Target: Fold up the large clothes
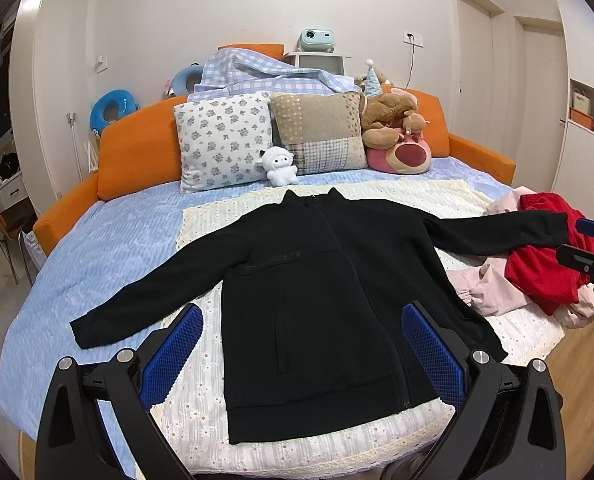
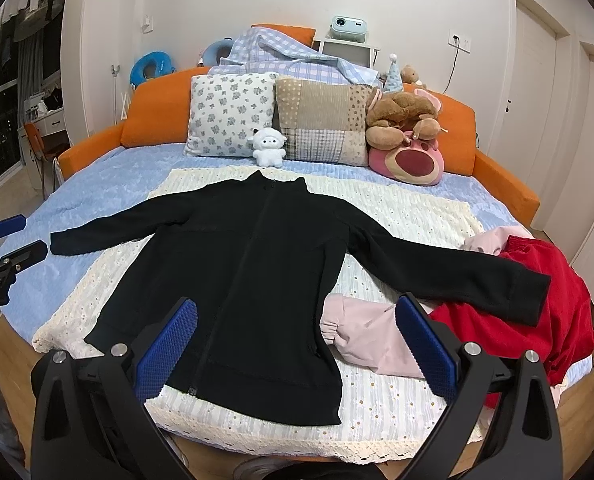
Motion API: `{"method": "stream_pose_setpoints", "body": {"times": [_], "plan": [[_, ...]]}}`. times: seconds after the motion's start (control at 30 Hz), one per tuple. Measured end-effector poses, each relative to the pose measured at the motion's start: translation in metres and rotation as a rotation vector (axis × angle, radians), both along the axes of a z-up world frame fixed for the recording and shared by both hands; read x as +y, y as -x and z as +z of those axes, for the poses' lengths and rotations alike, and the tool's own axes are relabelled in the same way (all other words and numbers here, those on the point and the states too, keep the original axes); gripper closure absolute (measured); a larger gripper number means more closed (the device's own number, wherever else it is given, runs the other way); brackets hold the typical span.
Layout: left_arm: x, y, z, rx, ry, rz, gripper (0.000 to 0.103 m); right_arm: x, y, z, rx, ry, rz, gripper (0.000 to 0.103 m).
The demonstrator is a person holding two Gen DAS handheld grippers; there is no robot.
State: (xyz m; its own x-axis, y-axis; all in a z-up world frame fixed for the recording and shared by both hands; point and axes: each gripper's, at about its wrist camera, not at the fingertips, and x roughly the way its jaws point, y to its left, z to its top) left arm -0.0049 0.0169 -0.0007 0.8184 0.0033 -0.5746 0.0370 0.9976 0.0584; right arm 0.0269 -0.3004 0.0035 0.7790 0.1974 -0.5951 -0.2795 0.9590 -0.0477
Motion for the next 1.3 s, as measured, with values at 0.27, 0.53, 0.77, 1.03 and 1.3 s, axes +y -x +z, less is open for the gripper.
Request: {"method": "stream_pose_setpoints", "body": {"times": [0.27,0.53,0.77,1.03,1.3], "plan": [[0.002,0.0,0.0,0.0,0.002,0.0,0.002,0.001,-0.001,-0.001,0.002,0.001,0.002,0.005],[0.006,0.0,-0.001,0.0,0.004,0.005,0.002,0.005,-0.002,-0.006,0.004,0.003,0.008,0.004],[0.025,-0.018,-0.011,0.031,0.01,0.034,0.002,0.027,-0.018,-0.015,0.005,0.005,0.059,0.004],[0.105,-0.07,-0.044,0.104,0.108,0.15,0.002,0.094,-0.064,-0.028,-0.013,0.035,0.197,0.005],[0.27,-0.14,-0.123,0.238,0.347,0.39,0.002,0.184,-0.143,-0.057,0.024,0.018,0.336,0.009]]}}
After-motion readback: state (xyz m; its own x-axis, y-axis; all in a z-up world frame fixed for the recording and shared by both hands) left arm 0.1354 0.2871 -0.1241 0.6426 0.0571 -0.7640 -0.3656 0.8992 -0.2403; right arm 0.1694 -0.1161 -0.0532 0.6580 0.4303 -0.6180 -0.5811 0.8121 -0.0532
